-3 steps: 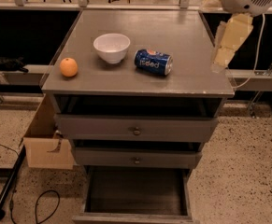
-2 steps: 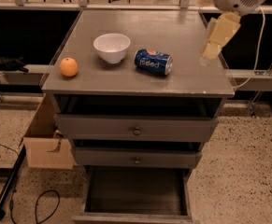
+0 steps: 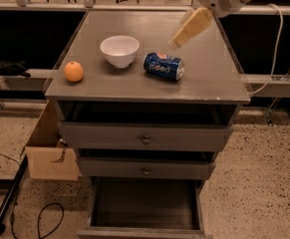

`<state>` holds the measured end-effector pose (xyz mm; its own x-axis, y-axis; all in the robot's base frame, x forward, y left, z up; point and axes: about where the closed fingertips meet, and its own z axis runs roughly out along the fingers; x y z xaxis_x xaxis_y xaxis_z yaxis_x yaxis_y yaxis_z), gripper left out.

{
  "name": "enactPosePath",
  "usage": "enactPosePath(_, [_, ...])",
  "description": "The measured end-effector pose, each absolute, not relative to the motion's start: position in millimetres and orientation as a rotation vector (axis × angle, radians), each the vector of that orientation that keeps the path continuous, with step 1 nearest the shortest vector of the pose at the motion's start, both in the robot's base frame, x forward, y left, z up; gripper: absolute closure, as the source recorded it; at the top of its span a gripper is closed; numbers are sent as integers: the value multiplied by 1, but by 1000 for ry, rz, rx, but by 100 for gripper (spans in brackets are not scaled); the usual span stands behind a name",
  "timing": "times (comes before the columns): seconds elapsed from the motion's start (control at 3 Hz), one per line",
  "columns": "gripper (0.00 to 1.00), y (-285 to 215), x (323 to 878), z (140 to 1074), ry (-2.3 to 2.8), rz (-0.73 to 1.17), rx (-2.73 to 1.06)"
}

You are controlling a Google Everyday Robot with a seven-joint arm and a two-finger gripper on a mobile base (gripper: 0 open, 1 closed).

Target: Place orange into bottom drawer

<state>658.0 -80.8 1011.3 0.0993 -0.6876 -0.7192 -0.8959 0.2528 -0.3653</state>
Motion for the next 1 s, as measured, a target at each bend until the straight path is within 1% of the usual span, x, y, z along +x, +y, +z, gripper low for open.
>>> enactPosePath(0.33, [0,-73,673,1021,1605,284,-1429])
enactPosePath(0.67, [0,-73,673,1021,1605,284,-1429])
enactPosePath(1.0, [0,-56,686,1016,1572,313,-1426])
